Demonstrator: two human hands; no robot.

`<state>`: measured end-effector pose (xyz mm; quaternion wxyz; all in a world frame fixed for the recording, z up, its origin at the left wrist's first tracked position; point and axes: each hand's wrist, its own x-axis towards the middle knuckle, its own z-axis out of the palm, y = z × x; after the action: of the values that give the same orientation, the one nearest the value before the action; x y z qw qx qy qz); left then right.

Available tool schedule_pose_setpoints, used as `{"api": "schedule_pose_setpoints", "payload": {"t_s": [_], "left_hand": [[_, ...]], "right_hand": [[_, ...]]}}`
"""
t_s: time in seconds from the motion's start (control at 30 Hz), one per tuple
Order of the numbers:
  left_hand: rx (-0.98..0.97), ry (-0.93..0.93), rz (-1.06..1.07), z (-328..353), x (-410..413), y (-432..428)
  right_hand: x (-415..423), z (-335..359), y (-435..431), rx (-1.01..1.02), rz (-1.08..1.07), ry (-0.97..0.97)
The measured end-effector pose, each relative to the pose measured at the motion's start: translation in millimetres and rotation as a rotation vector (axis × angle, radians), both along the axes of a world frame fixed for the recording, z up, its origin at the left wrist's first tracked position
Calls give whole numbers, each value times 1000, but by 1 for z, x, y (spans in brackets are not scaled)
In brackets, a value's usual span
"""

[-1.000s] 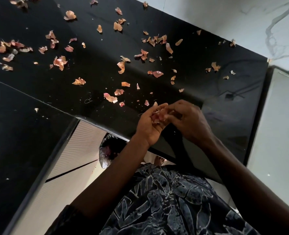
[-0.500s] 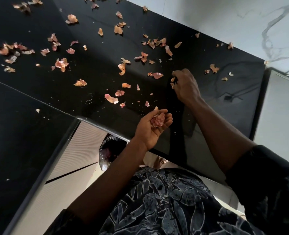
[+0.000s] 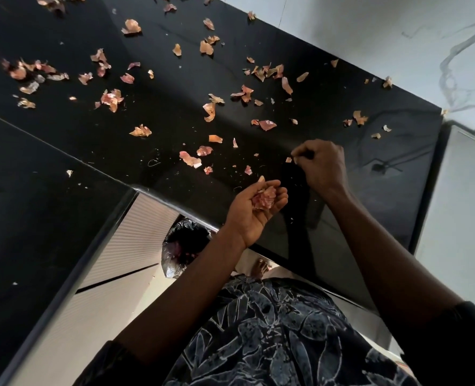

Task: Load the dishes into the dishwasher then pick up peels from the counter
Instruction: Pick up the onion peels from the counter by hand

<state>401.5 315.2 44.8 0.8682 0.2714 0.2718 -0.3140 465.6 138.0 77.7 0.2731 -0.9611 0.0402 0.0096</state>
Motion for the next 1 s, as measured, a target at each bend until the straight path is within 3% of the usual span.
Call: {"api": "schedule_pose_setpoints", "payload": {"t_s": [0.27, 0.37, 0.43, 0.53, 0.67, 1.0], "left_hand": [[48, -59, -33, 2, -1, -1], [56, -42, -42, 4, -3, 1], [23, 3, -6, 7, -4, 1], [-8, 31, 31, 9, -6, 3], [-29, 45, 75, 10, -10, 9], [-67, 86, 244, 11, -20, 38]], "right_hand": [[-75, 32, 38, 171, 163, 11], [-76, 37, 42, 199, 258, 39], [-65, 40, 36, 210, 212, 2], [-34, 28, 19, 131, 44, -29], [2, -4, 15, -80, -15, 151], [5, -15, 89, -154, 328, 164]]}}
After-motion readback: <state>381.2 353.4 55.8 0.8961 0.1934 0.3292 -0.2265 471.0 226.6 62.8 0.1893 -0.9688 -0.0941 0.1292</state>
